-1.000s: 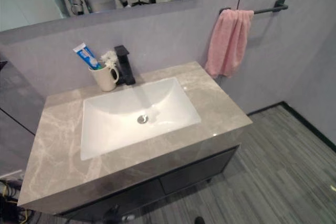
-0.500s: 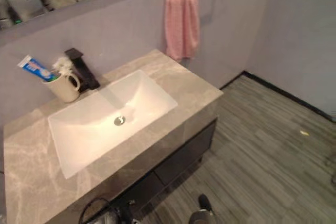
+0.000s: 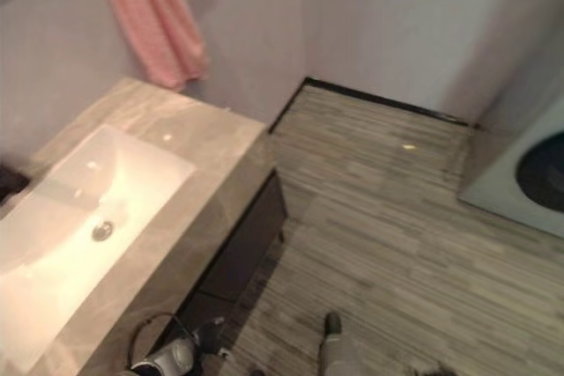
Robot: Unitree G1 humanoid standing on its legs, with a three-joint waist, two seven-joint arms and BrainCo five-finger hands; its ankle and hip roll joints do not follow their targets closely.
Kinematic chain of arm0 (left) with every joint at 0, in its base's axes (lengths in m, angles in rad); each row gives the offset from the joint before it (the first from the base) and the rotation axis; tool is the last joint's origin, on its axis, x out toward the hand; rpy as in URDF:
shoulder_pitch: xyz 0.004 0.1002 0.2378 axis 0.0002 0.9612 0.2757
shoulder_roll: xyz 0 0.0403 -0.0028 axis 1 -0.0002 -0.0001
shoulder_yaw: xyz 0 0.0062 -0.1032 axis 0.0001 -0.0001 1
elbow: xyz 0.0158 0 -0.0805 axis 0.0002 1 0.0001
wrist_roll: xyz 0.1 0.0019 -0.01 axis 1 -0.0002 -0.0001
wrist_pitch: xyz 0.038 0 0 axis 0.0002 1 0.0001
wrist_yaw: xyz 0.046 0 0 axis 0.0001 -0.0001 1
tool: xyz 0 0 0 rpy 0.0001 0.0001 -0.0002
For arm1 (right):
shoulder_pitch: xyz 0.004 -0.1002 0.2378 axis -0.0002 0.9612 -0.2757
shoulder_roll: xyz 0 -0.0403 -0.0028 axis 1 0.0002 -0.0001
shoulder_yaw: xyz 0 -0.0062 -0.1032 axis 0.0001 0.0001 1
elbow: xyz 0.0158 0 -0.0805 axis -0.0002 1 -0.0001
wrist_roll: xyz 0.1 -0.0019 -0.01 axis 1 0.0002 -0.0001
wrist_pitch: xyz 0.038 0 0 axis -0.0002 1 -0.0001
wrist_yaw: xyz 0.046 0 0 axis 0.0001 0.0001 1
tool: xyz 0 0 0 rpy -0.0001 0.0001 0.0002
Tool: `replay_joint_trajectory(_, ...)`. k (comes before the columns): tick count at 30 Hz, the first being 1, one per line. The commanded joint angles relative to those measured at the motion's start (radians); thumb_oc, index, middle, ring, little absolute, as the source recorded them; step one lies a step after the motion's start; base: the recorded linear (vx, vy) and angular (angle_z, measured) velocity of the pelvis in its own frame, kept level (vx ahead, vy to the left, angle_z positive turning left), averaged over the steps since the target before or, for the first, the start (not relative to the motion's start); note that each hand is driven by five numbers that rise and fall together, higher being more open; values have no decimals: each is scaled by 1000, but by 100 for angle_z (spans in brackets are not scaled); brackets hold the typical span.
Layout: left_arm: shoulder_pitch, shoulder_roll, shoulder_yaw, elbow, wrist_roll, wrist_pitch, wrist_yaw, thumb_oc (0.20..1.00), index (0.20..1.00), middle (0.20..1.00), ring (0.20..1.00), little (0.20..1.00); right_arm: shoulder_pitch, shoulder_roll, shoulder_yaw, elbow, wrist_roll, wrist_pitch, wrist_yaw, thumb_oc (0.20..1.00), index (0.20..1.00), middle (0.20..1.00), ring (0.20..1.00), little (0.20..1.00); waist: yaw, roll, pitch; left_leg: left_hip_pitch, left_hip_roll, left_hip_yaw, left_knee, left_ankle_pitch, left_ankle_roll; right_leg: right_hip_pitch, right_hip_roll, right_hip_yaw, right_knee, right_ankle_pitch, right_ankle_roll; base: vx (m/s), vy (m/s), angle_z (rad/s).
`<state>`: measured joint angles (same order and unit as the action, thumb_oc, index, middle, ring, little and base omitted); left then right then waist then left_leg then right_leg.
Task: Put brush and paste in cup on sink, flatten towel.
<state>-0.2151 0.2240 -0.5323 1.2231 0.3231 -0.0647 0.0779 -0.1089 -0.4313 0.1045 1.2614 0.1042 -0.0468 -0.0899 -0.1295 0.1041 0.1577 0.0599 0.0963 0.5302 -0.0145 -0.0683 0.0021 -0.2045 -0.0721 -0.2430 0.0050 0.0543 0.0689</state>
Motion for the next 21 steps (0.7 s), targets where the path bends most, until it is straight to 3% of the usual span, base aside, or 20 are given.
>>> replay_joint_trajectory(1, 10, 15, 28, 65, 26, -5, 25, 1000, 1000, 1000, 1000, 1000, 81, 13, 30, 73, -19, -15, -16, 1000, 1000, 1000, 1000, 1000, -16, -65, -45, -33, -15, -1, 48, 2, -5, 101, -95, -39, 163, -73, 81, 47, -214, -139)
replay_joint_trajectory(4, 5, 6, 15, 71, 39, -7, 18, 1000, 1000, 1000, 1000, 1000, 110, -4, 15, 97, -13, -13, -15, 1000, 1000, 1000, 1000, 1000, -45, -66, -53, -36, 2, -6, 75, 8, -26, 131, -51, 13, 96, -70, 63, 62, -234, -27)
replay_joint_trajectory(7, -1, -11, -4, 50, 21, -14, 16, 1000, 1000, 1000, 1000, 1000, 109, -16, 0, 177, -31, 3, -22, 1000, 1000, 1000, 1000, 1000, -46, -68, -52, -68, 44, -32, 194, 0, -49, 165, -33, 26, 53, -74, 42, 37, -187, -19)
replay_joint_trajectory(8, -7, -26, -12, 33, -3, -14, 16, 1000, 1000, 1000, 1000, 1000, 94, -36, 4, 208, -61, 13, -20, 1000, 1000, 1000, 1000, 1000, -27, -67, -42, -103, 39, -132, 239, 50, -61, 171, -16, 51, 38, -67, 17, 6, -110, -16)
replay_joint_trajectory(9, -8, -27, -12, 33, -3, -14, 16, 1000, 1000, 1000, 1000, 1000, 94, -36, 4, 208, -61, 13, -20, 1000, 1000, 1000, 1000, 1000, -27, -66, -42, -104, 39, -133, 239, 50, -61, 171, -15, 50, 38, -66, 17, 32, -28, -42)
replay_joint_trajectory(11, -7, -35, -23, 34, -20, -13, 15, 1000, 1000, 1000, 1000, 1000, 82, -54, 1, 245, -79, 20, -23, 1000, 1000, 1000, 1000, 1000, 17, -73, -45, -133, -29, -354, 184, 66, -60, 179, -1, 113, 28, -65, 11, 120, 18, -102)
replay_joint_trajectory(12, -8, -38, -27, 34, -24, -16, 15, 1000, 1000, 1000, 1000, 1000, 82, -61, -12, 249, -70, 18, -30, 1000, 1000, 1000, 1000, 1000, 31, -80, -45, -153, -52, -424, 164, 53, -60, 189, -3, 136, 23, -65, 15, 146, -3, -131)
replay_joint_trajectory(14, -4, -38, -24, 40, -23, -22, 19, 1000, 1000, 1000, 1000, 1000, 85, -63, -37, 245, -39, 13, -39, 1000, 1000, 1000, 1000, 1000, 39, -81, -50, -184, -76, -498, 123, 69, -59, 193, 1, 166, 22, -59, 21, 152, 10, -74)
replay_joint_trajectory(16, 14, -41, -24, 45, -30, -27, 19, 1000, 1000, 1000, 1000, 1000, 67, -60, -29, 239, -31, 11, -33, 1000, 1000, 1000, 1000, 1000, 32, -76, -60, -135, -74, -483, 92, 41, -43, 191, 10, 202, 32, -69, 27, 126, 61, -65)
replay_joint_trajectory(19, 19, -45, -28, 46, -25, -32, 25, 1000, 1000, 1000, 1000, 1000, 39, -40, 94, 206, -194, -11, -73, 1000, 1000, 1000, 1000, 1000, 38, -64, -72, -90, -85, -475, 40, 41, -31, 191, 3, 214, 23, -66, 31, 70, 115, -96)
replay_joint_trajectory(20, 19, -45, -28, 46, -25, -32, 25, 1000, 1000, 1000, 1000, 1000, 39, -40, 94, 206, -194, -11, -73, 1000, 1000, 1000, 1000, 1000, 38, -64, -71, -89, -85, -475, 40, 41, -31, 191, 3, 214, 23, -66, 31, 98, 158, -68)
replay_joint_trajectory(21, 30, -46, 28, 67, -63, -32, 43, 1000, 1000, 1000, 1000, 1000, 24, -5, 99, 87, -126, -38, -71, 1000, 1000, 1000, 1000, 1000, 21, -65, -76, -68, -91, -445, 21, 35, -21, 183, 0, 243, 26, -59, 41, 88, 150, -36)
